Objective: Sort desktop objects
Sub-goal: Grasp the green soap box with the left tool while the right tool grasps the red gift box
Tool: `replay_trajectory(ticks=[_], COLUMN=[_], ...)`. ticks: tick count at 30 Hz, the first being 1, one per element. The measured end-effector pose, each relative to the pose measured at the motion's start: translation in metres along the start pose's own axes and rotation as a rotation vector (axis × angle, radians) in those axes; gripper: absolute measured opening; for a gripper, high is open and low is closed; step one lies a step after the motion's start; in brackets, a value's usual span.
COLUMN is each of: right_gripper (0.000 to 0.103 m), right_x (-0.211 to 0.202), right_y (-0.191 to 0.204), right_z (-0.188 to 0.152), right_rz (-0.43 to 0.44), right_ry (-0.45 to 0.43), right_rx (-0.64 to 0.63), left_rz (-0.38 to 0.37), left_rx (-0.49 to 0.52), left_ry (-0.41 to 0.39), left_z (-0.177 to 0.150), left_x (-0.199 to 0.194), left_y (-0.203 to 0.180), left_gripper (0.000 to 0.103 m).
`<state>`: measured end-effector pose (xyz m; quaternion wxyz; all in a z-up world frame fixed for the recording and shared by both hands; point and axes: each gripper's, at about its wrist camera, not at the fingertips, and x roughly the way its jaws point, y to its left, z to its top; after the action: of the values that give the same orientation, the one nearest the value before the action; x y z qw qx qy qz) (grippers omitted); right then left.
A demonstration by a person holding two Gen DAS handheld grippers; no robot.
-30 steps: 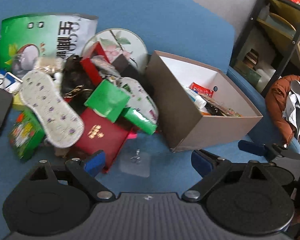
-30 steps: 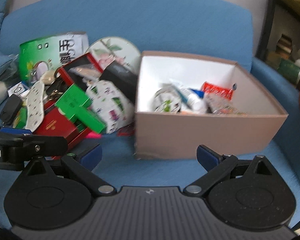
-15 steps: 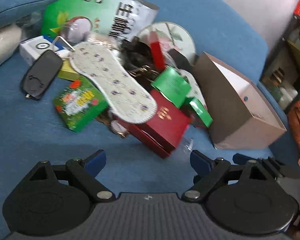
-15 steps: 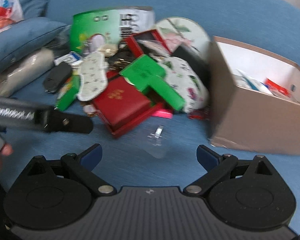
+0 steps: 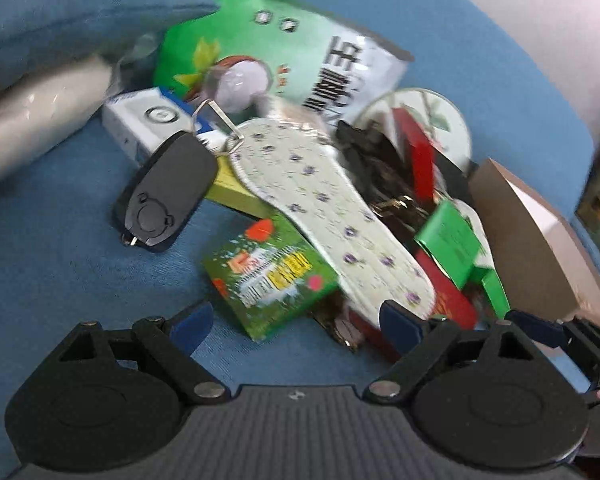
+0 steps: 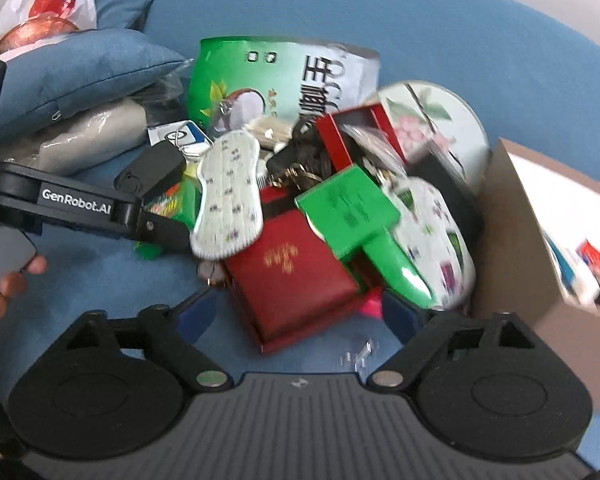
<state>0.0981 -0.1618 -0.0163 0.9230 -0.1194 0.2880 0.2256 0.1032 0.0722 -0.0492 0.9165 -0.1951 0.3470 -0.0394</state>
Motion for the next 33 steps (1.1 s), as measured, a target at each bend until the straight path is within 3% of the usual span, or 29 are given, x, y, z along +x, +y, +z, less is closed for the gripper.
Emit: replay_trajectory(ticks=[8,11,16,19,24,25,27,29,33], right_gripper=[0.075,0.075,0.075,0.074,0.066,0.057,0.02,0.019,0.024], right_x=[0.027,0.033,0.037,0.041,0.03,0.026,0.012,0.003,0.002], right_y=[0.005,0.01,0.013,0.013,0.014,0.017,0.023,0.022,0.013], right_z=[0.011,0.011,0.012,0.012,0.012,0.011,0.014,0.018,0.018], right_rz=[0.022,0.011,0.009,0.003,0.01,0.014,0.003,0.002,-0.011], right_ry=[0.038,0.039,0.039,0.062,0.092,0.082,0.043,0.038,0.061], right_rx=[-0.083,-0.125,-0.16,-0.171,-0.155,-0.169,-0.209,-0.187,-0.17], left_rz=[-0.017,-0.023,0.001,0.016,-0.053,-0.067,-0.1,-0.113,-0.136], left_rx=[-0.174,-0.177,-0.145,-0.154,-0.108,-0.088,-0.042,-0.025,-0.033], left_ry=[0.015,-0.019,-0.057,-0.046,0.0,0.01,0.033,0.037,0.048], left_z=[0.018,0.017,0.014,0.015,0.008,0.006,0.006,0.006,0.005], left_x=[0.022,0.025,0.023,0.021,0.008,0.005,0.002,0.001,0.001], left_y=[0.02,0.022,0.022,0.028,0.031,0.029,0.023,0.019,0.016], left_gripper=[0.092,0.091,0.073,0.044,0.033,0.033,0.034,0.036,0.057])
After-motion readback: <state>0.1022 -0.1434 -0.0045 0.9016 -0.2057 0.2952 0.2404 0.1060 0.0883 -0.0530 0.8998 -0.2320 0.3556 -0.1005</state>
